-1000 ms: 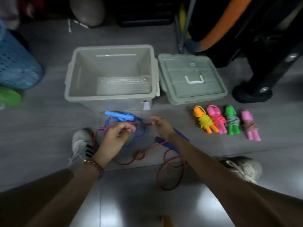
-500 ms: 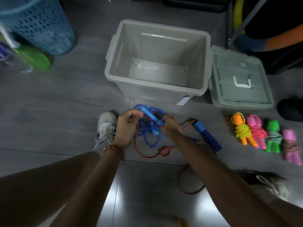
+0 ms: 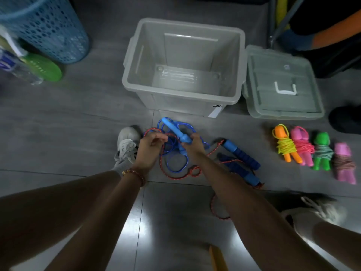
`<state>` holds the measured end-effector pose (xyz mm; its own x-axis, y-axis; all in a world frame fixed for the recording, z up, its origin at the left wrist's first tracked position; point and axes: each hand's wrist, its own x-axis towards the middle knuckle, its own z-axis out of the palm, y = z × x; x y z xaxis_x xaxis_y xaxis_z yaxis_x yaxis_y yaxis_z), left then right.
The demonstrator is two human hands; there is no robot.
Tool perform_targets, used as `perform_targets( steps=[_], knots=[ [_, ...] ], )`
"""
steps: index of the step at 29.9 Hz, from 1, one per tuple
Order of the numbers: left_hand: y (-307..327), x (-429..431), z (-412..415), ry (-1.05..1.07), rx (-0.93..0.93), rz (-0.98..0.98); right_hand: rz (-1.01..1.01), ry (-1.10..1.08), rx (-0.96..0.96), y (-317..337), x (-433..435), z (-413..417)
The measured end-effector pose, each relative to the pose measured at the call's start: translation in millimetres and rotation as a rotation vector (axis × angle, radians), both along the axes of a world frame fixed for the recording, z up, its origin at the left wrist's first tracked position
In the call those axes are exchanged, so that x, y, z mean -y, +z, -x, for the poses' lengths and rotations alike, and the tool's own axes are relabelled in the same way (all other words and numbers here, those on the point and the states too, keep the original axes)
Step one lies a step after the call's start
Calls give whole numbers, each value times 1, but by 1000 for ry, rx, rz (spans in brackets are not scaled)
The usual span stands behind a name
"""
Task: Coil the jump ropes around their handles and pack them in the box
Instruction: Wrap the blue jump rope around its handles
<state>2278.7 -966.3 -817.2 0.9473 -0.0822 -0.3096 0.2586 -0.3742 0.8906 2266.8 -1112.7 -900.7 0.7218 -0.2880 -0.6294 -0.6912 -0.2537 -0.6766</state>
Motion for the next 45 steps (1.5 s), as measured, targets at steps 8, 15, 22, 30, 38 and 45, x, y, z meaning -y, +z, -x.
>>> perform_targets(
  steps=[8, 15, 22, 30, 38, 45],
  knots=[
    [49, 26, 14, -541, -29, -54, -294, 108, 283, 145, 22, 29],
    [79, 81, 92, -719, 6, -50, -163, 328, 430, 278, 75, 87],
    [92, 30, 92, -808, 36, -305, 369, 435, 611, 377, 115, 157],
    [210, 39, 62, -496, 420, -152, 422, 361, 344, 369, 140, 184],
    [290, 84, 77, -545, 501, 41, 161, 128, 596, 370, 121, 176],
    [286, 114, 94, -716, 438, 50, -286, 0, 745, 380, 107, 162]
  ],
)
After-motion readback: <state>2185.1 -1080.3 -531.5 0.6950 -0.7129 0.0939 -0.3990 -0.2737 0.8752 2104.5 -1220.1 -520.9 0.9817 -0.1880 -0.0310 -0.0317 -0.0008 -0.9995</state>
